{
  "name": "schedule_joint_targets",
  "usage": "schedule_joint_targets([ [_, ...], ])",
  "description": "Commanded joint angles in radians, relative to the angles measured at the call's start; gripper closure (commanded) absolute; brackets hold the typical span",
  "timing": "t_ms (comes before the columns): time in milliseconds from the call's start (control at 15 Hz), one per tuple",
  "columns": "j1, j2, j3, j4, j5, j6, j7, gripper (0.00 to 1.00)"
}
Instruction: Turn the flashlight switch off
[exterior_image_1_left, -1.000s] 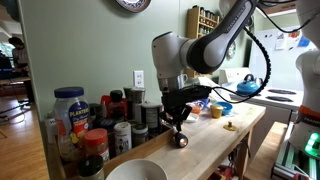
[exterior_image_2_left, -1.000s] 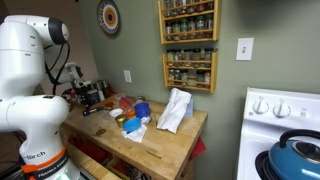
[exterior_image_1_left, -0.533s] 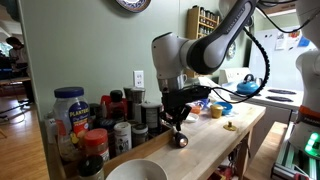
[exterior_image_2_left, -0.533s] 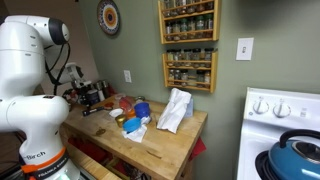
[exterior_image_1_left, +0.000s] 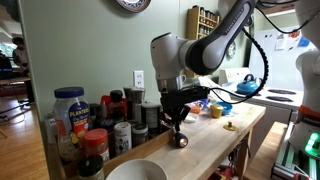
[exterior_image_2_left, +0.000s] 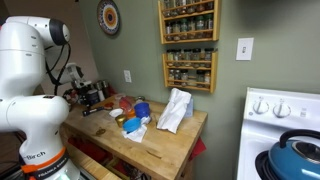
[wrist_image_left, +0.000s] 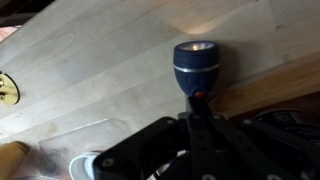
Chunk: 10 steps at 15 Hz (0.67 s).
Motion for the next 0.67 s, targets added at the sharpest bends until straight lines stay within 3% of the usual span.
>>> schedule_joint_targets([
  [0,0.018,0.006,-0.013,0.004,-0.013,-0.021,-0.004,1.00],
  [600,0.018,0.015,-0.009,0.010,-0.009,-0.024,-0.026,1.00],
])
